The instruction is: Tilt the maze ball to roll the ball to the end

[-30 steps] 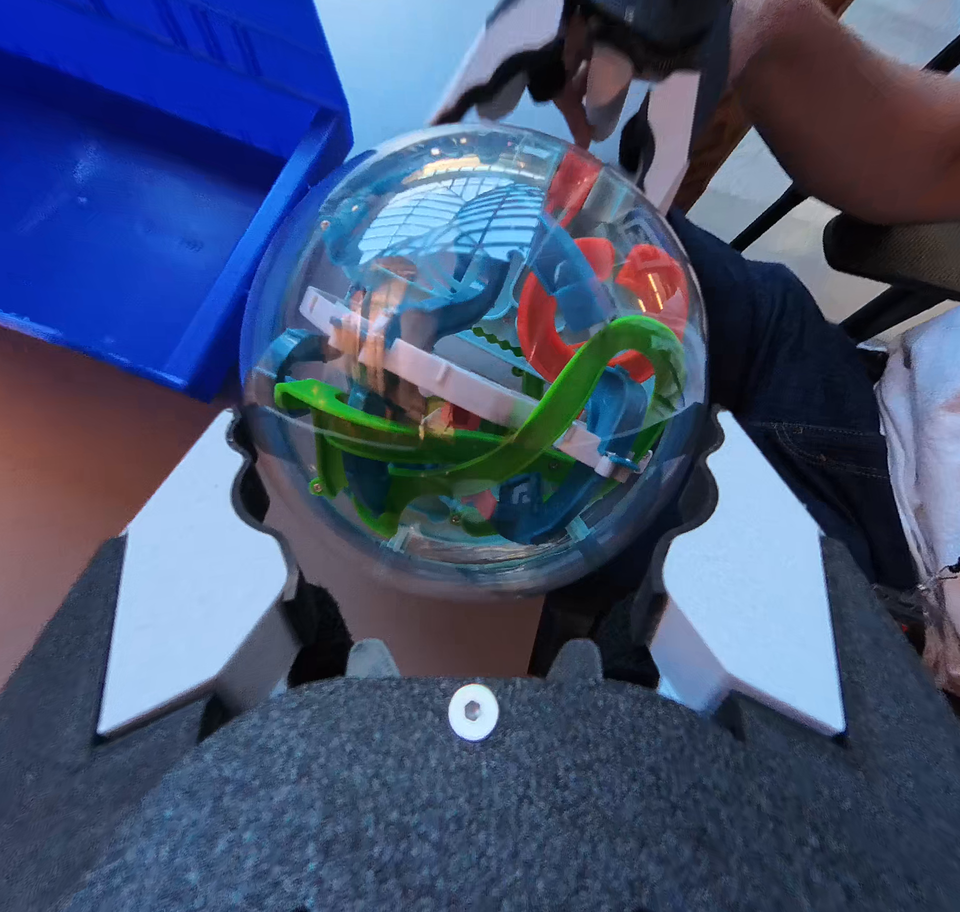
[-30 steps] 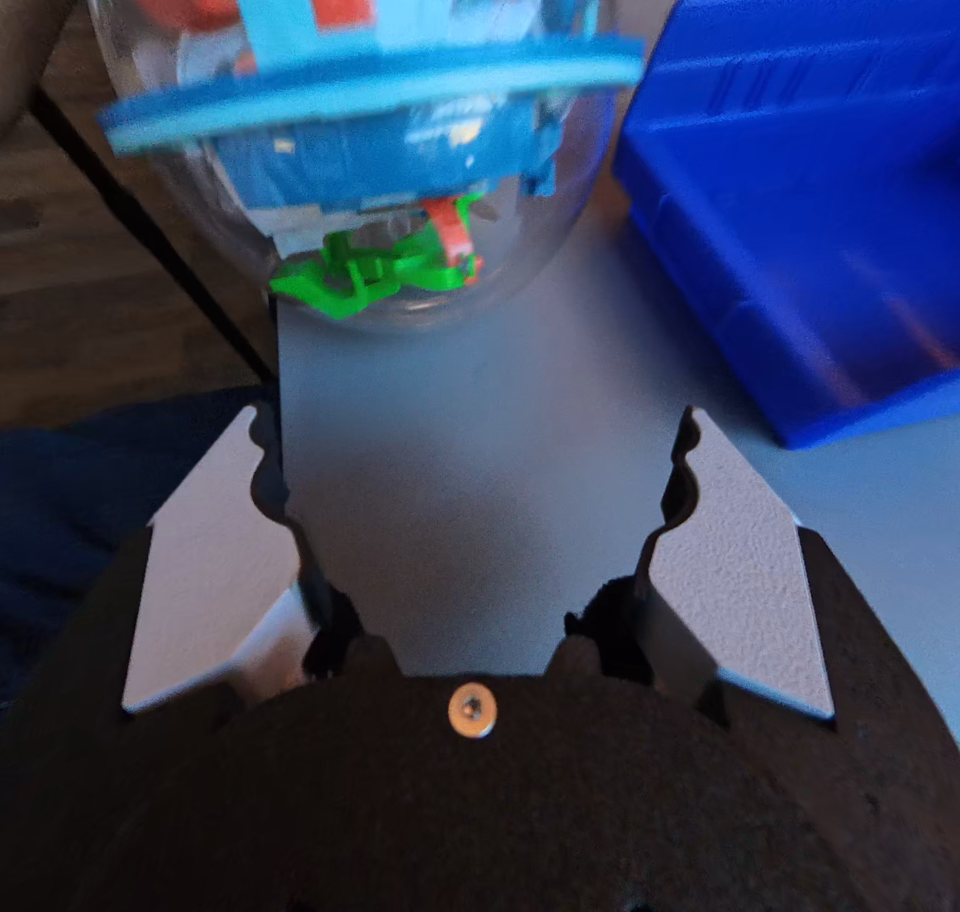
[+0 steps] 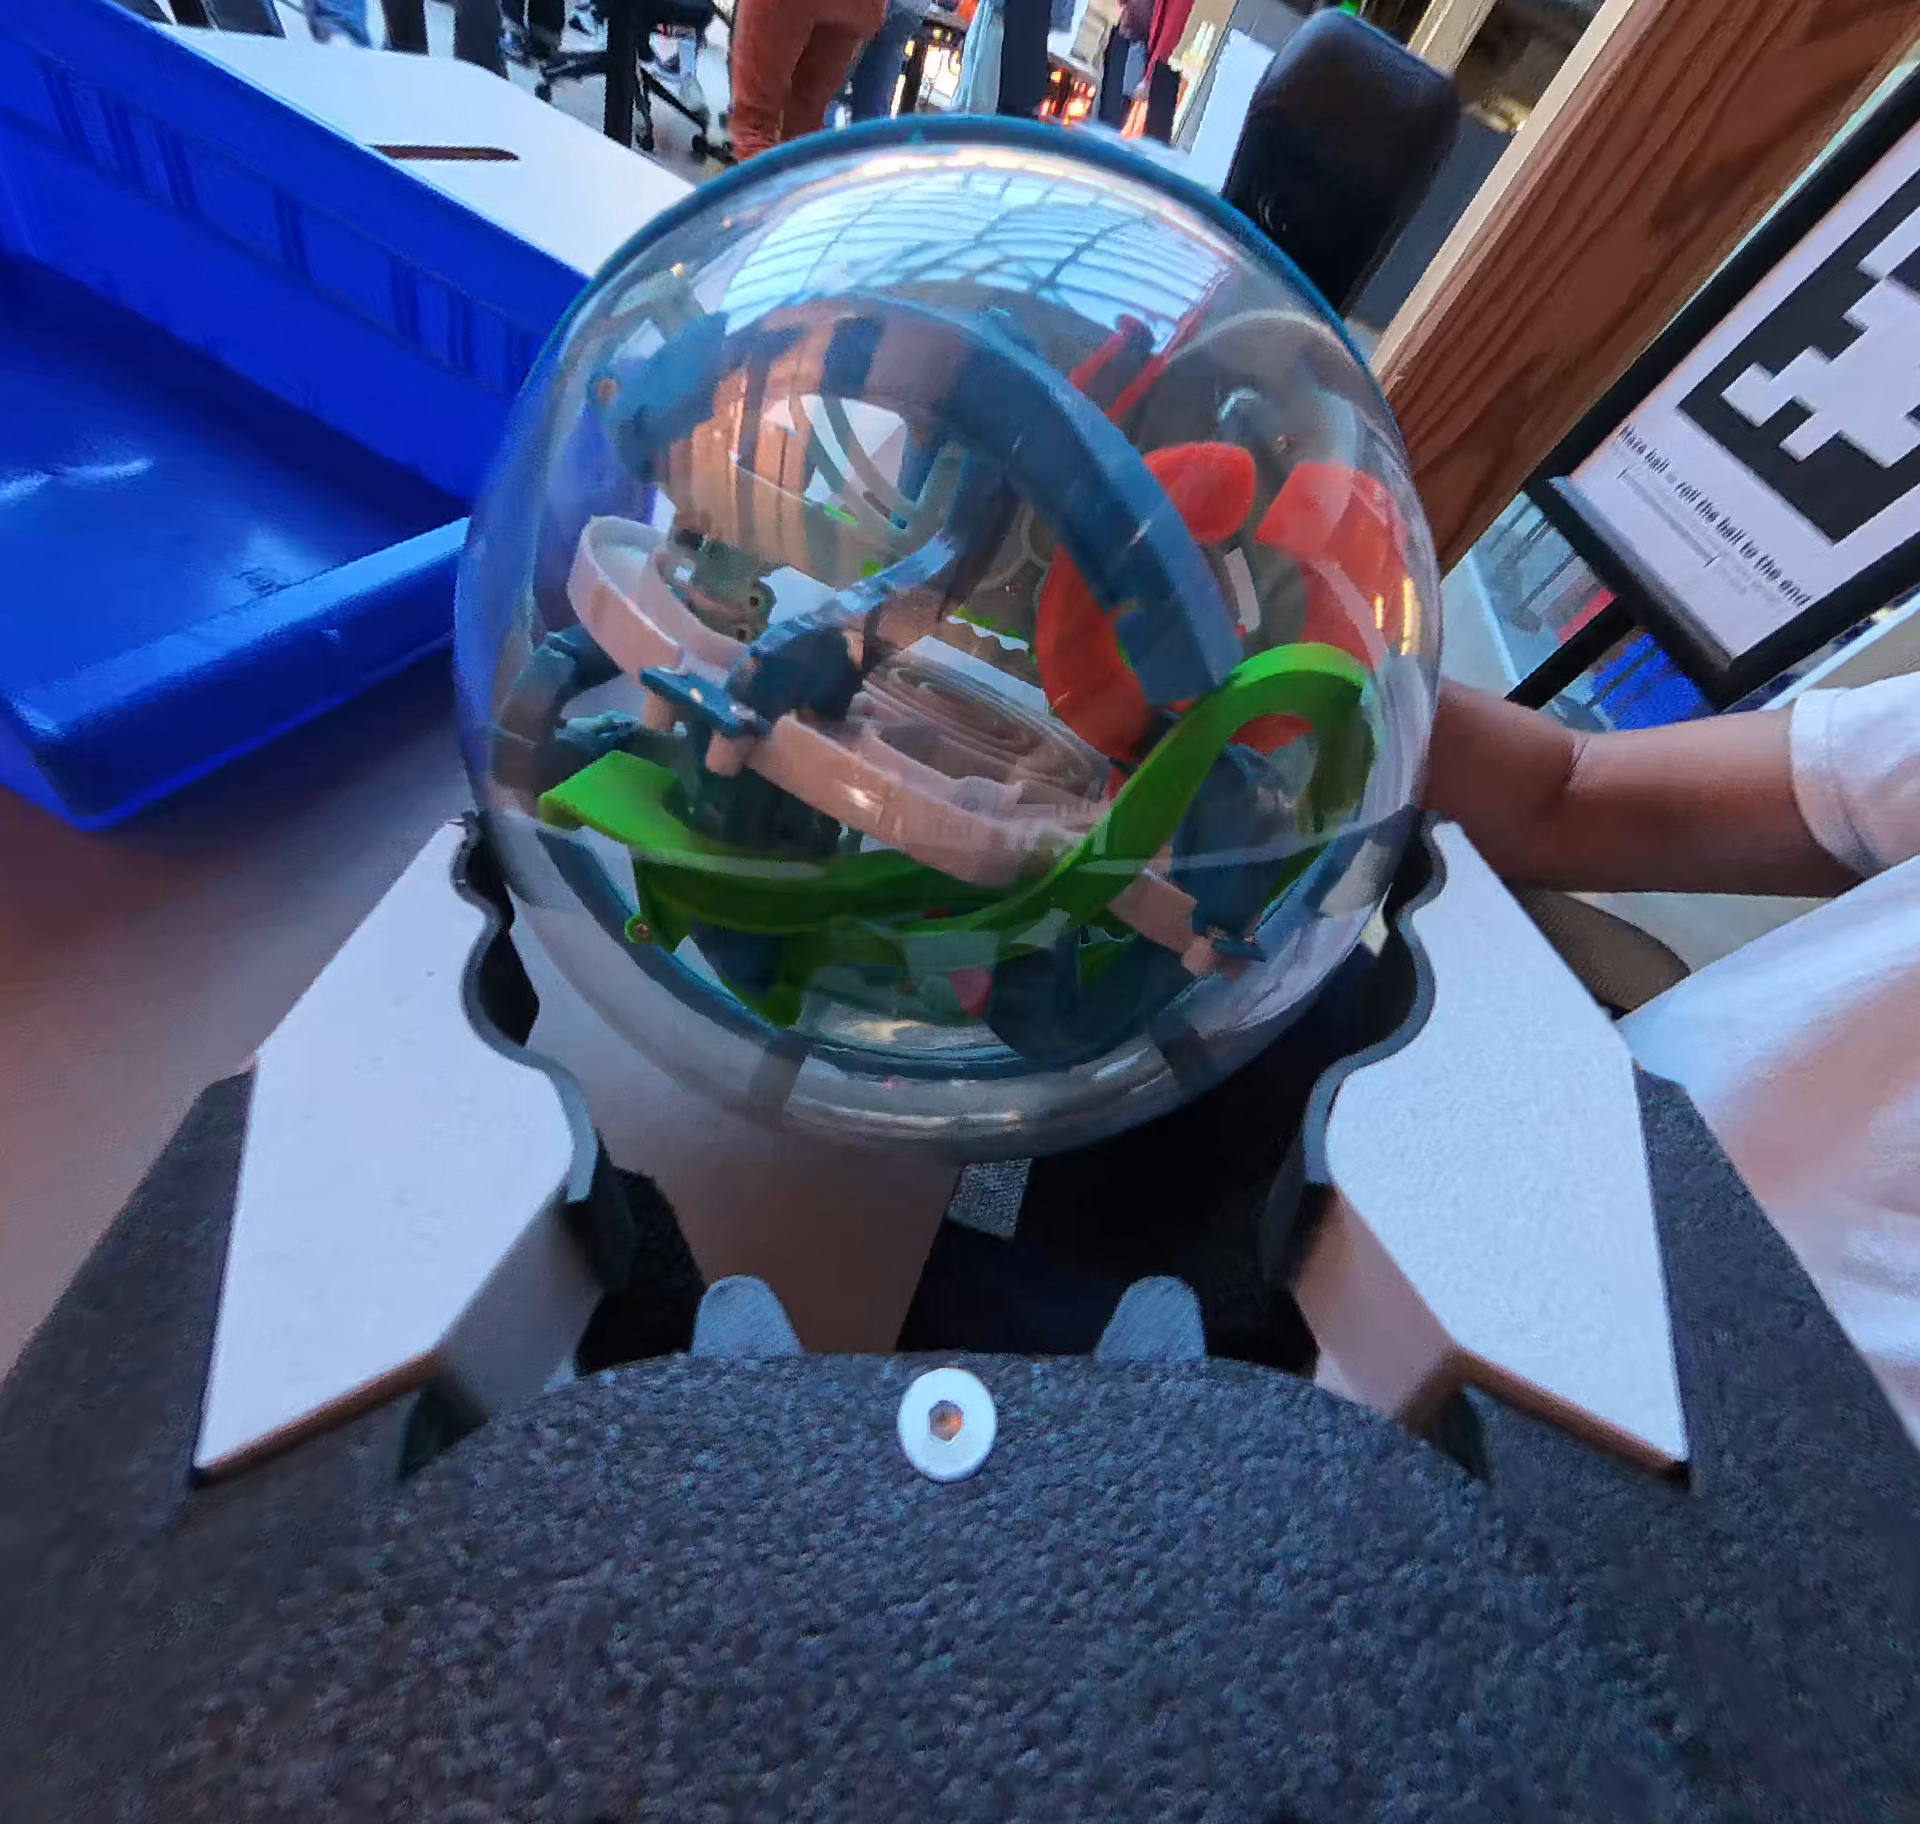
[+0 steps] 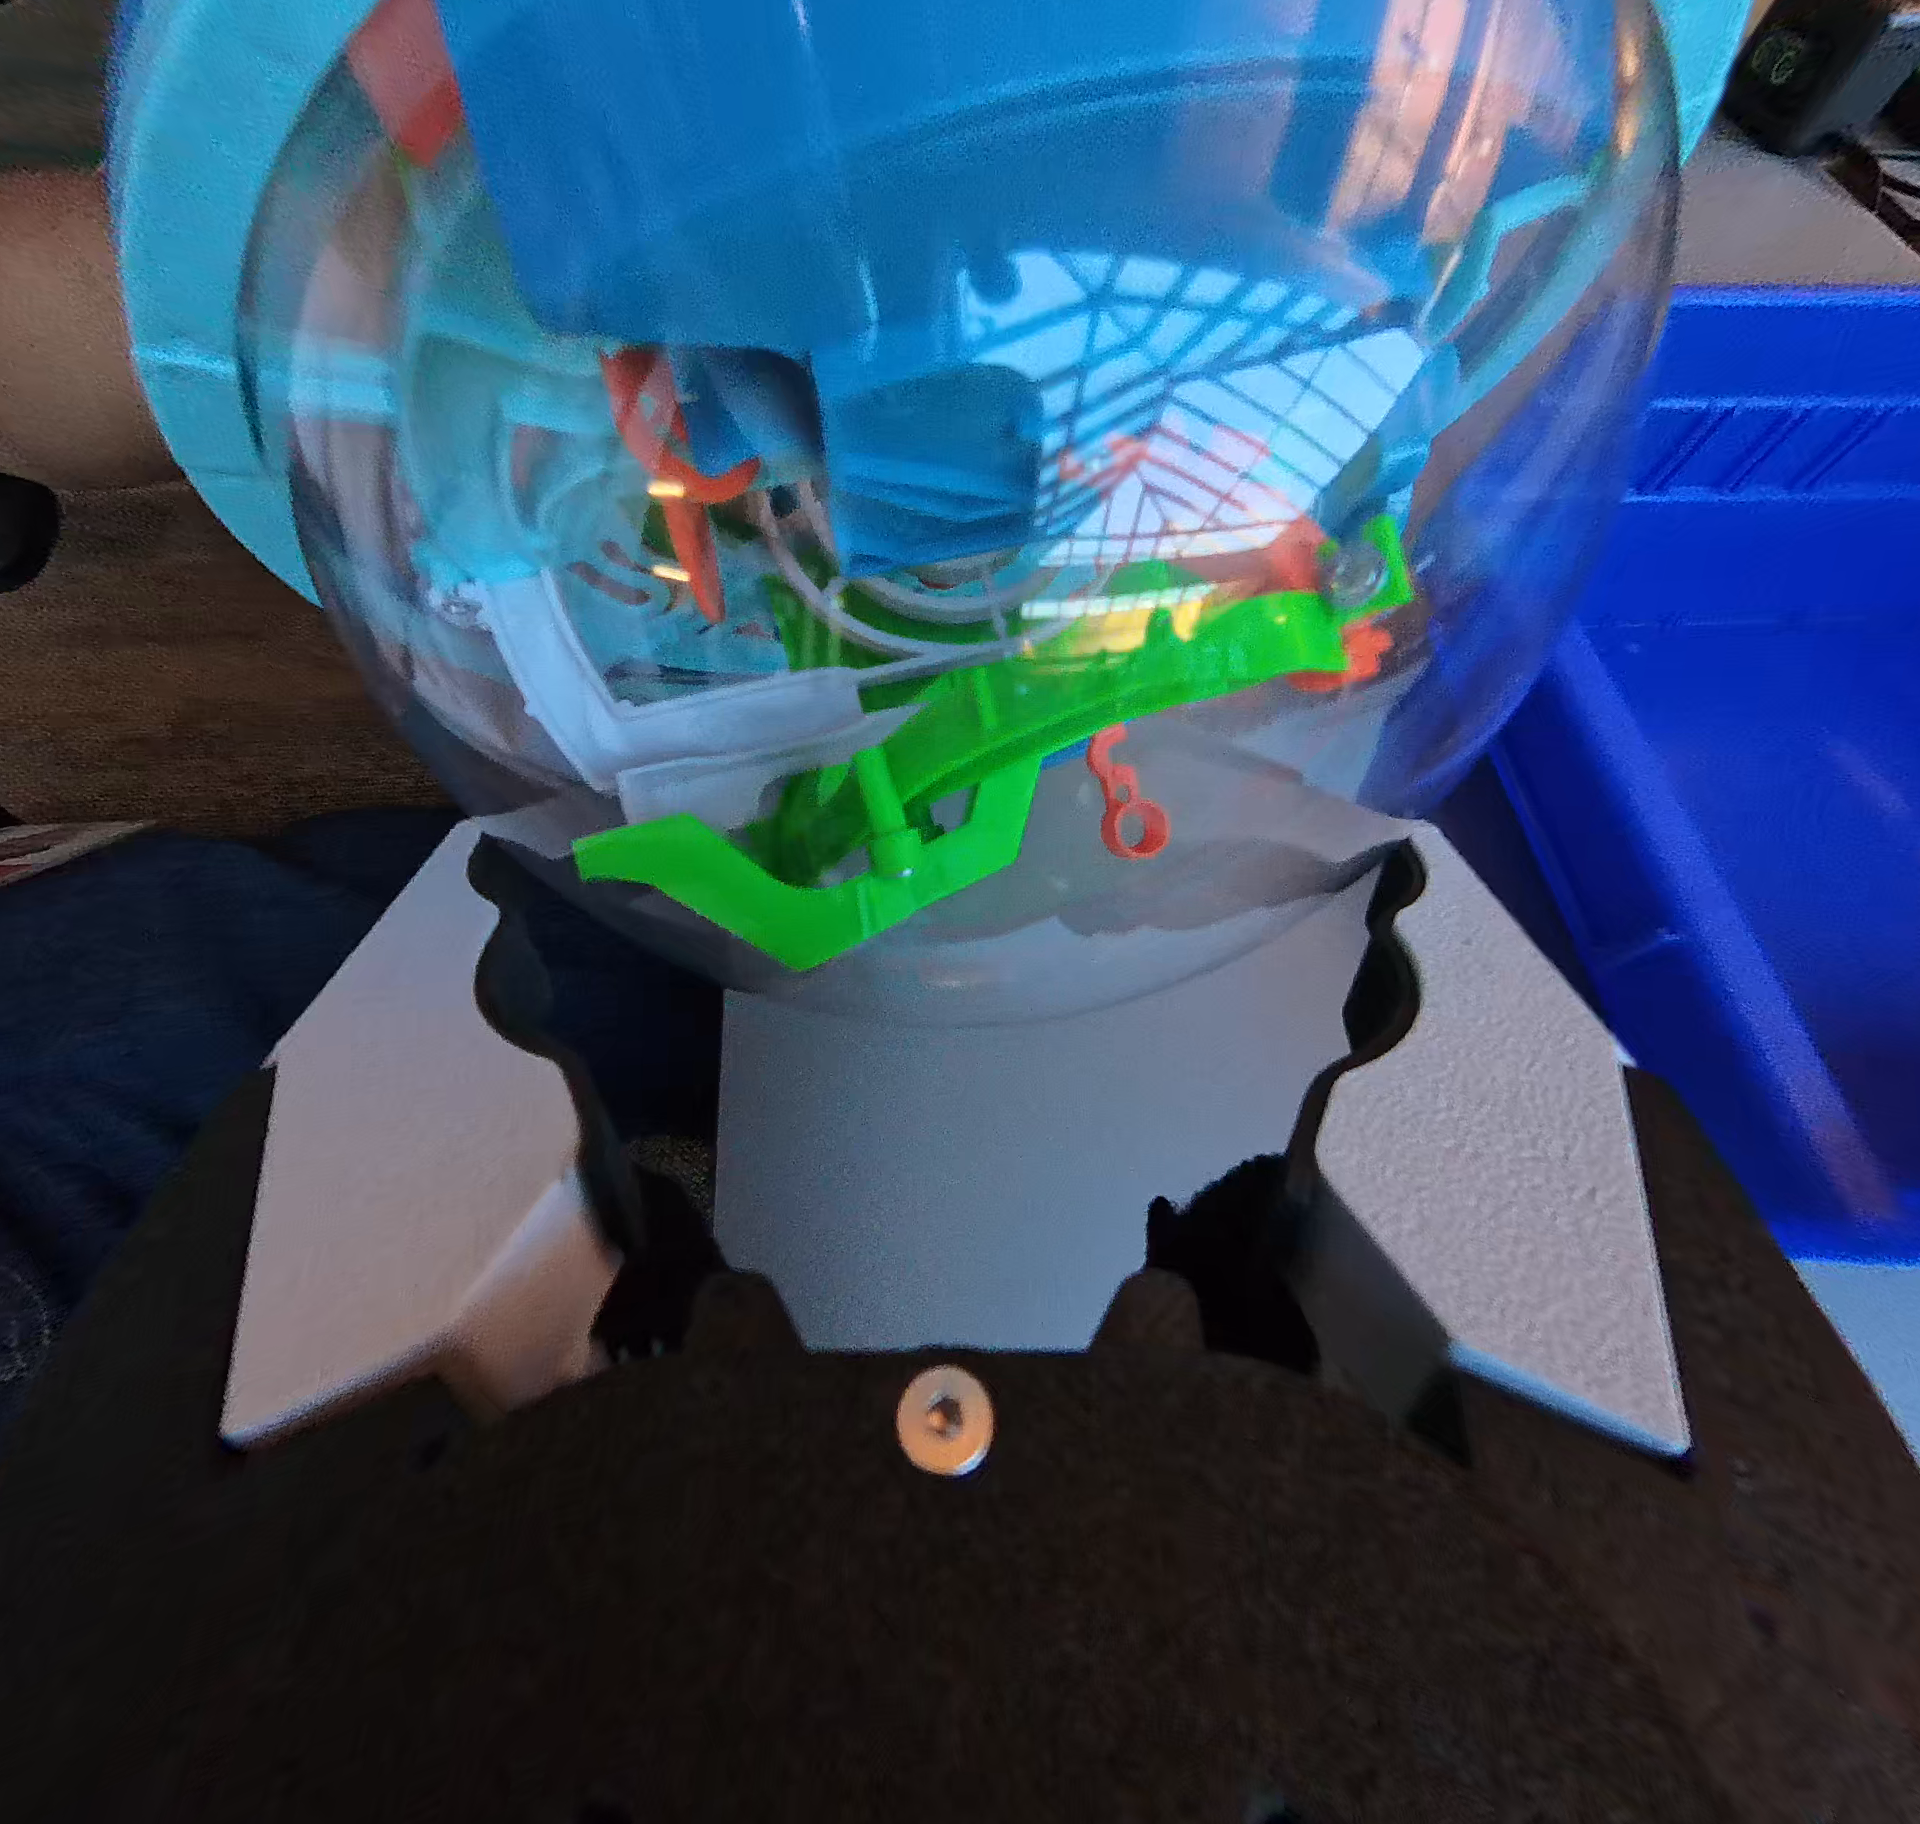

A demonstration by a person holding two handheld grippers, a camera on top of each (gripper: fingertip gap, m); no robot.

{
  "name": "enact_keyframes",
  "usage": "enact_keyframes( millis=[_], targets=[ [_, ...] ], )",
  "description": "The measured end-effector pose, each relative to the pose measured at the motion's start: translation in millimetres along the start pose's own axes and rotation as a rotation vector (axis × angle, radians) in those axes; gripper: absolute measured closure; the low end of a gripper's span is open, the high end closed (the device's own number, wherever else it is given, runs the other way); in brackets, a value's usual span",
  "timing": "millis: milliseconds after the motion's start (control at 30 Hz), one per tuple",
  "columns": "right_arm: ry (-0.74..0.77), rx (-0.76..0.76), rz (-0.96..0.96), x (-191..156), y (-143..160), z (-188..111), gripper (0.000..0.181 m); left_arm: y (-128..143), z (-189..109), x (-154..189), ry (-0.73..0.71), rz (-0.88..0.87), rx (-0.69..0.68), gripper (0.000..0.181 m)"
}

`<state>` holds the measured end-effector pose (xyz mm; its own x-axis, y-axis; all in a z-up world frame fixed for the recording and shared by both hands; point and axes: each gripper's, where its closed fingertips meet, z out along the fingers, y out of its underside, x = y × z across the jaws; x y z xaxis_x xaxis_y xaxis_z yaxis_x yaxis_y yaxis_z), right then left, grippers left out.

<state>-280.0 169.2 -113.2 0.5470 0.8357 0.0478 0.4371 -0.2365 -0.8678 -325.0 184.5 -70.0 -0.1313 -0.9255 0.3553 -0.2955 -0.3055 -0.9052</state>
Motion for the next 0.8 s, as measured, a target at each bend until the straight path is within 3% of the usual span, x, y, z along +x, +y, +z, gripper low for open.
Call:
enact_keyframes(
  millis=[800],
  targets=[
    [0.001,0.187,0.069,-7,-53,-40,0.027,-8,5,20,0.271,-0.195,0.151,0.023]
  ],
)
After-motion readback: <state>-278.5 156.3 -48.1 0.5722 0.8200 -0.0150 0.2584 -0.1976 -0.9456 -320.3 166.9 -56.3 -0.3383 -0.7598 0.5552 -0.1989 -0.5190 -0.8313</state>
